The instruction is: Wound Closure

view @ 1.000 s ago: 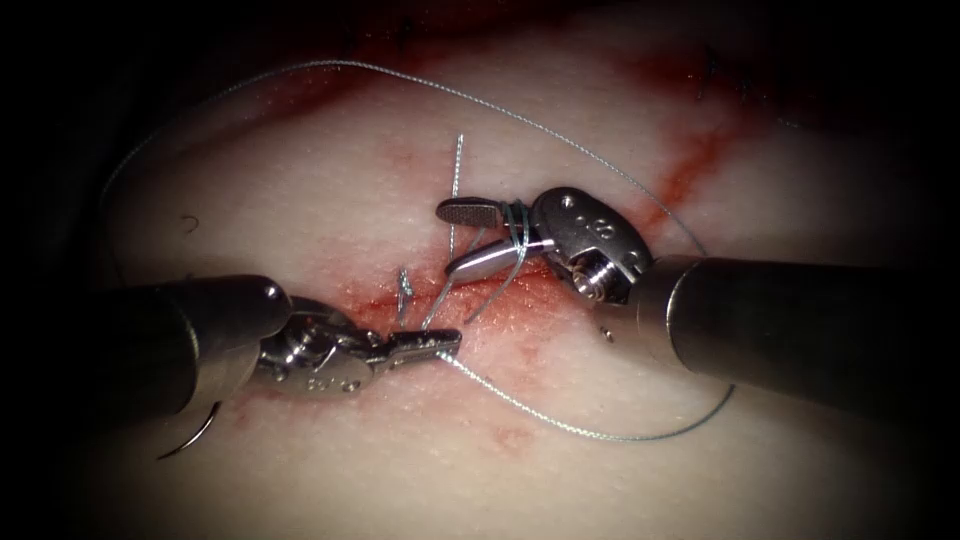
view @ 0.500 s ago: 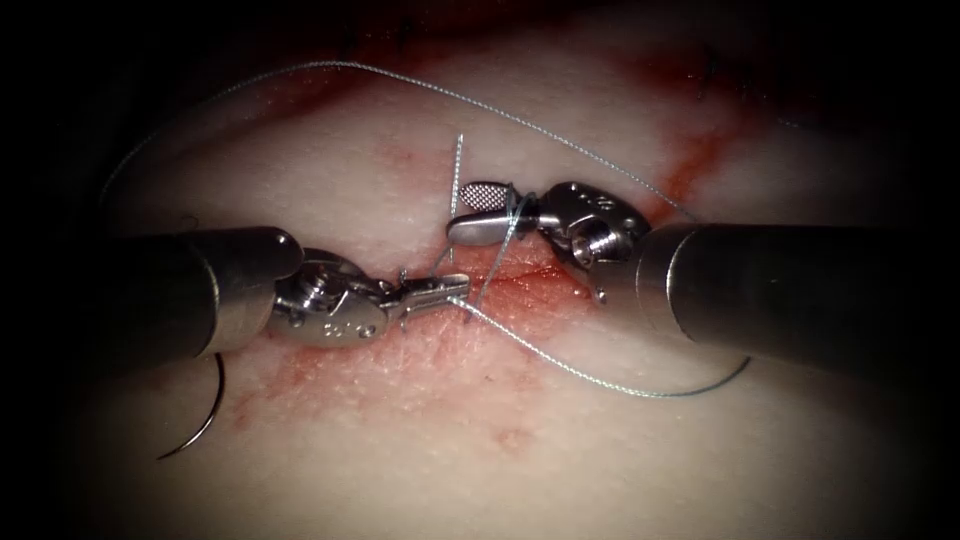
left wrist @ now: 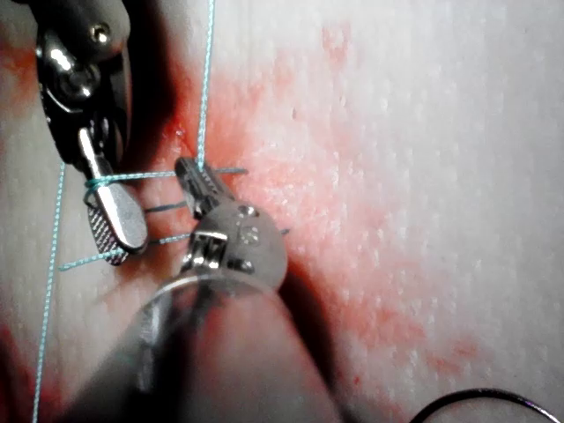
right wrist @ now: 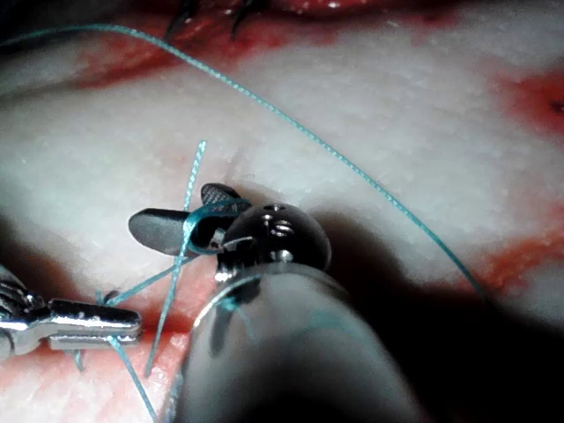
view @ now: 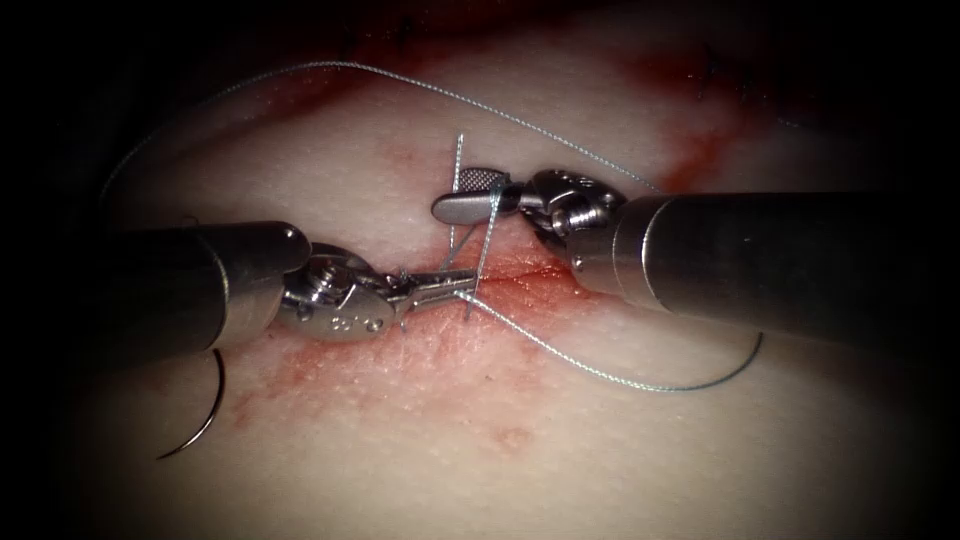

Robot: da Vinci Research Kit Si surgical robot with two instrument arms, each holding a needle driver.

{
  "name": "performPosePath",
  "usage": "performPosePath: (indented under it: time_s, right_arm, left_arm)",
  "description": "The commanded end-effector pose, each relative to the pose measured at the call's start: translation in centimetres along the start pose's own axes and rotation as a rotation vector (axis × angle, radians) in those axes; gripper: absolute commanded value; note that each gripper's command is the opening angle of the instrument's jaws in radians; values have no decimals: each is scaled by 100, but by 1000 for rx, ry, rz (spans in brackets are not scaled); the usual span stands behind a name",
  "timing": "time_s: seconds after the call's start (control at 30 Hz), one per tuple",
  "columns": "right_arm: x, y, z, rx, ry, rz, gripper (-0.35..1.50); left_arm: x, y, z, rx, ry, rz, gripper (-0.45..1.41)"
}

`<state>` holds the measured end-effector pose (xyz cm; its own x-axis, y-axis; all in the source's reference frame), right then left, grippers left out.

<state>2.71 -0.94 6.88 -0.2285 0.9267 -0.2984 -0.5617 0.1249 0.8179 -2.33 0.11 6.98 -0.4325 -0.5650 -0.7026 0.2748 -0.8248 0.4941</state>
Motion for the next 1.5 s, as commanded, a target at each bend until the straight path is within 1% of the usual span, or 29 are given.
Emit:
performPosePath:
  time_s: [0.03, 0.13, 0.23, 0.27, 0.33, 0.37, 0.53, 0.57, 0.63, 0.77, 0.9, 0.93, 0.97, 1.1, 1.13, 1.17, 1.23, 1.33, 1.43, 1.5]
  right_arm:
    - [-3, 0, 13, 0, 3, 0, 93]
    - [-2, -1, 17, 7, -3, 13, 83]
    - [-4, -3, 23, 21, -15, 30, 59]
    - [-5, -4, 24, 26, -16, 31, 56]
    - [-6, -6, 27, 32, -9, 32, 4]
    - [-7, -6, 27, 33, -10, 32, -35]
    - [-8, -7, 23, 39, -16, 37, -35]
    - [-9, -6, 22, 41, -17, 18, -35]
    - [-11, -6, 19, 69, -6, -23, -35]
    - [-23, -9, 4, 164, 12, -102, -35]
    - [-36, -14, -11, 208, 26, -229, -35]
    - [-43, -16, -17, 220, 30, -310, -35]
    - [-53, -18, -22, 229, 41, -427, -35]
    - [-82, -18, -23, 210, 61, -579, -35]
    - [-95, -16, -23, 207, 71, -631, -35]
    - [-99, -16, -24, 207, 75, -669, -35]
    - [-103, -19, -31, 210, 78, -715, -35]
    - [-99, -24, -40, 207, 79, -736, -35]
    - [-96, -30, -51, 144, 102, -758, -35]
    - [-100, -39, -62, 70, 99, -790, -35]
  left_arm:
    - [-2, 3, 8, 0, 2, 1, -45]
    - [-2, 3, 8, 0, 3, 1, -45]
    - [-2, 3, 8, 0, 3, 1, -45]
    - [-2, 3, 7, 0, 3, 1, -45]
    - [-2, 4, 7, 0, 3, 1, -45]
    - [-2, 4, 6, 0, 4, 1, -45]
    - [-3, 5, 3, -2, 8, -8, -45]
    - [-3, 6, 1, -2, 7, -14, -45]
    - [-4, 7, -3, -2, 3, -24, -45]
    - [-8, 5, -11, -3, -4, -50, -45]
    - [-13, 3, -22, -6, -4, -92, -45]
    - [-17, 2, -28, -5, -13, -105, -45]
    - [-22, 0, -33, 1, -22, -113, -45]
    - [-28, -3, -40, 2, -35, -124, -45]
    - [-29, -6, -45, 2, -32, -128, -45]
    - [-30, -8, -47, 4, -33, -131, -45]
    - [-34, -19, -58, 14, -45, -145, -45]
    - [-42, -36, -71, 29, -71, -171, -45]
    - [-53, -59, -84, 63, -92, -185, -45]
    - [-64, -84, -92, 81, -117, -183, -45]
